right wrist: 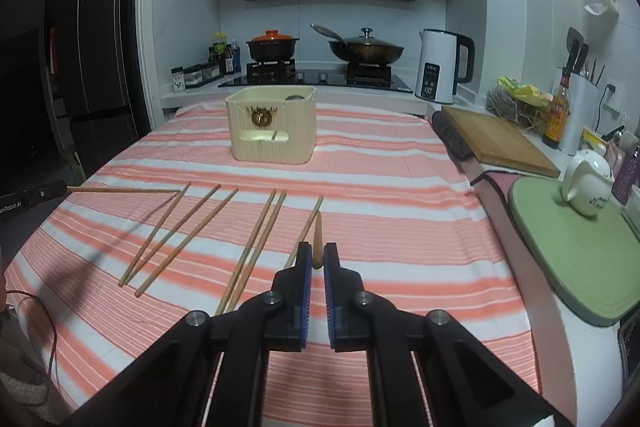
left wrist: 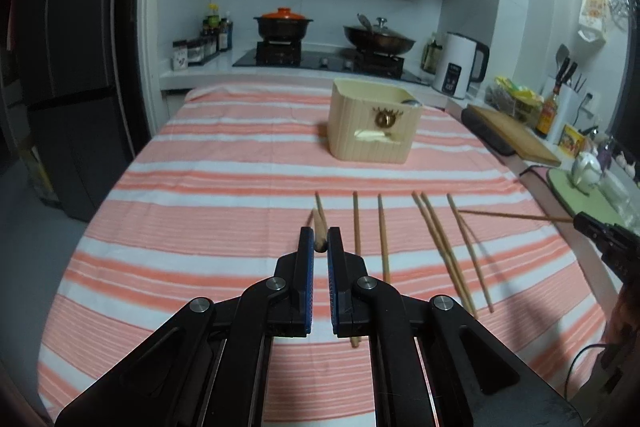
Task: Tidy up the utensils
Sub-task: 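Close the left tool on a wooden chopstick while the right tool grasps another chopstick, then carry the chopstick in the left tool to the box while the right tool carries its chopstick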
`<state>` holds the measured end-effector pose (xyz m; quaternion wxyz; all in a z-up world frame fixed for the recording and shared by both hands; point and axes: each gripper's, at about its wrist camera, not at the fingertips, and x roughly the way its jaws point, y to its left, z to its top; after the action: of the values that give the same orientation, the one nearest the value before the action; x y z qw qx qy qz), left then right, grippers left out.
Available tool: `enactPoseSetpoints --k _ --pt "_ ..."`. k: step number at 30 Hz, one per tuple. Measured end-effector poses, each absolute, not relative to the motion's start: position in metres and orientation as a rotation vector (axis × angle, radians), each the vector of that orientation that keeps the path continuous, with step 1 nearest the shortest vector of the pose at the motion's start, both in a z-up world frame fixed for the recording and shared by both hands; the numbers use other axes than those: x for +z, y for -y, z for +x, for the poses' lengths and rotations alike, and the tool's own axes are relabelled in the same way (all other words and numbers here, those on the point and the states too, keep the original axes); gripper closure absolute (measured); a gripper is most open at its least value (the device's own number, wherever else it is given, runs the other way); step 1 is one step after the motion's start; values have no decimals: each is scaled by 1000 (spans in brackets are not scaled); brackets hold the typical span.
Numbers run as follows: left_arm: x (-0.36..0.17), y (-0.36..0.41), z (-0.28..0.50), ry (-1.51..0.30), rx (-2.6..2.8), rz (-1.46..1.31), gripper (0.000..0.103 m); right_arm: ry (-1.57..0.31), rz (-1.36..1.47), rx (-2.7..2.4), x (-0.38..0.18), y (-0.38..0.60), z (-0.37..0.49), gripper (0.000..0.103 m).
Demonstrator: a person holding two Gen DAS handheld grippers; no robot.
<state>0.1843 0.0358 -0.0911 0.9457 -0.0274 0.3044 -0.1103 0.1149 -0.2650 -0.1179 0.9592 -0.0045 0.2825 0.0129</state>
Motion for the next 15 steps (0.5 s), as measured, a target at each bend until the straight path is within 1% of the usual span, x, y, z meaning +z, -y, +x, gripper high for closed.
enactPoseSetpoints --k 7,15 --pt "-49 -33 187 -528 -262 -65 99 -486 -6 56 -75 267 118 97" --pt "-25 -22 185 -492 -319 -71 99 -437 10 98 -45 268 116 97"
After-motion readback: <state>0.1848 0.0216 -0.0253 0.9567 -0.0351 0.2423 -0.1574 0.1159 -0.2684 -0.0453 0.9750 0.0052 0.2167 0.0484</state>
